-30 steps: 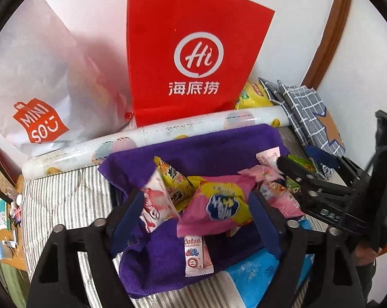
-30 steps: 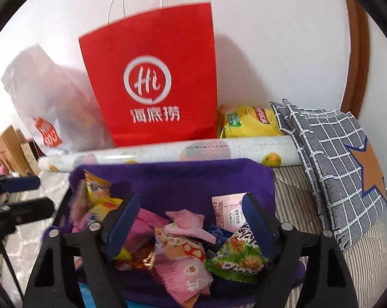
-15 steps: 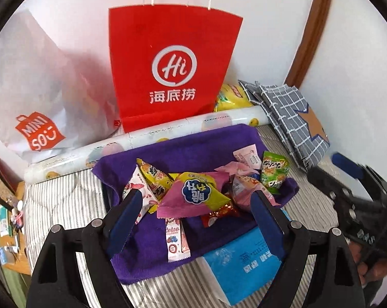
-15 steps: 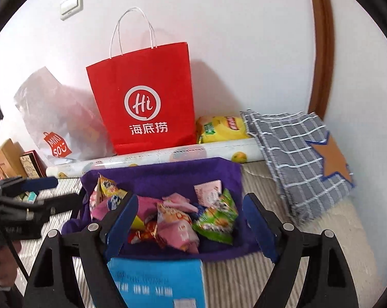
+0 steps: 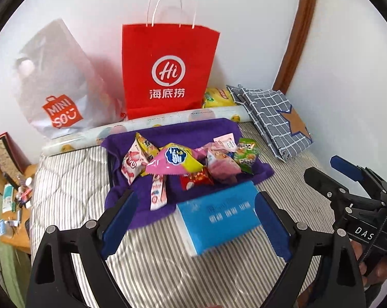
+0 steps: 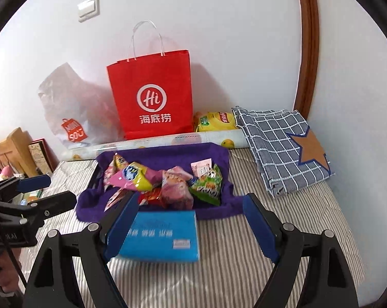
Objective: Organize snacks
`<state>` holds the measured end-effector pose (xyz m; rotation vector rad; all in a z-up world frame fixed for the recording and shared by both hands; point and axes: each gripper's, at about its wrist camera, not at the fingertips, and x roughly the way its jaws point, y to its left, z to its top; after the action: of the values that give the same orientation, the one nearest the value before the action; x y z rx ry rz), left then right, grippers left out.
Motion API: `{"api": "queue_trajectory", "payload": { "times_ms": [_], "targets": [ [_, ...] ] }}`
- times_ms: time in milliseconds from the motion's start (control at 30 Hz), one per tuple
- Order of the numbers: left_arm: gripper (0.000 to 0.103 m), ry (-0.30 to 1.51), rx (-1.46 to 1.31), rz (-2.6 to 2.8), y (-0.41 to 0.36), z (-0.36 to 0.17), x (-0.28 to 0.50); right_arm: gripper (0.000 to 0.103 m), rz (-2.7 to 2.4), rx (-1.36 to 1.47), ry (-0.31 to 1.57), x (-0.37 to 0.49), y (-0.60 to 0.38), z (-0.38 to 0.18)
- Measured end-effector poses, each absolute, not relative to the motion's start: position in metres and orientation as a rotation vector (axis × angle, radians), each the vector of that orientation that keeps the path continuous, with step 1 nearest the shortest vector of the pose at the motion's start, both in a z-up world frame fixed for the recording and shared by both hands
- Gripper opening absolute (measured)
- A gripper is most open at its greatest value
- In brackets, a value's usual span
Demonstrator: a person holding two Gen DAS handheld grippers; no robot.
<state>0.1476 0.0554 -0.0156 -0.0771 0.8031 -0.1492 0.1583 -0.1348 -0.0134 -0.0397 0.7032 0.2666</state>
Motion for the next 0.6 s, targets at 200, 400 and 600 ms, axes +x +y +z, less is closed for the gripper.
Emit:
{"api": "queue_trajectory", "payload": {
  "times_ms": [200, 400, 600],
  "targets": [
    [0.099, 0.751, -0.101, -0.094, 0.048, -0.005, 0.106, 0.100, 0.250, -0.053, 0.648, 0.118, -0.142, -0.002],
    [0.100, 0.723, -0.078, -0.056, 0.036, 0.005, 0.072, 0.103, 0.257, -0.034, 0.627, 0.089, -0.156, 0.009],
    [0.100, 0.696, -0.038, -0.005, 0.024, 0.009, 0.051, 0.103, 0.249, -0.024, 0.628, 0.070, -0.167, 0.016]
  ]
}}
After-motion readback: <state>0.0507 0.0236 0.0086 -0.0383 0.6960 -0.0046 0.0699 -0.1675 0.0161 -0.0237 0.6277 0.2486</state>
